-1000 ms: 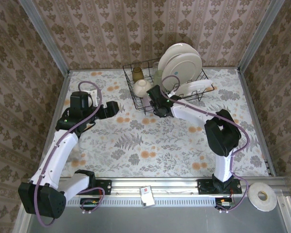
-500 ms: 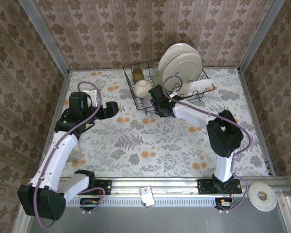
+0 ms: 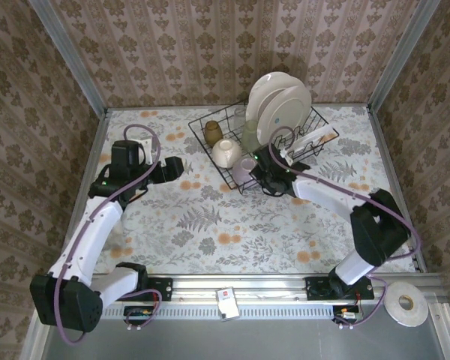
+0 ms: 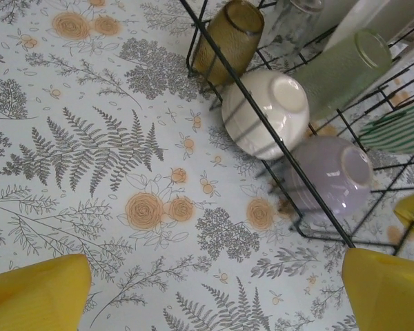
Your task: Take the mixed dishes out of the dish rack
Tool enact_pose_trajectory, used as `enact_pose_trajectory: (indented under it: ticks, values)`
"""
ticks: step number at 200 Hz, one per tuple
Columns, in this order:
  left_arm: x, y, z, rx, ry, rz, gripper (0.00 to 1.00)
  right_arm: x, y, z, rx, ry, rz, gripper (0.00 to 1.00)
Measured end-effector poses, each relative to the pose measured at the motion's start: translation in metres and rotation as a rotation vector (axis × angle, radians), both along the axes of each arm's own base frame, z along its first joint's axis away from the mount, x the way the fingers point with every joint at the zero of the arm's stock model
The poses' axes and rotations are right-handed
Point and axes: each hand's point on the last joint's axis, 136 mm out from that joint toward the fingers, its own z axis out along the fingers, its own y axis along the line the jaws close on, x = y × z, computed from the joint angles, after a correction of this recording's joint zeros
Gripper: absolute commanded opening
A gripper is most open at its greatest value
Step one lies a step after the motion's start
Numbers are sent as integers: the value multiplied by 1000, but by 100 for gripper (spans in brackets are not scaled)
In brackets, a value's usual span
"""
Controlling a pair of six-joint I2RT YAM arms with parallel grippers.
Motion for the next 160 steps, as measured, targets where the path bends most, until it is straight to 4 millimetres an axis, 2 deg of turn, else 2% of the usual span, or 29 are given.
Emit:
enact_pose_trajectory:
  ticks: [44, 84, 117, 160]
  values:
    - [15, -6, -16, 39, 51, -7, 90, -38, -9, -2, -13, -30, 166, 0]
    - [33, -20, -18, 106, 55, -48, 90, -69, -20, -2, -23, -54, 307, 0]
    - [39, -33, -21, 171, 56, -99, 89, -91, -43, -3, -19, -53, 376, 0]
    - [42, -46, -40, 218, 101, -143, 82, -102, -84, -3, -6, -49, 347, 0]
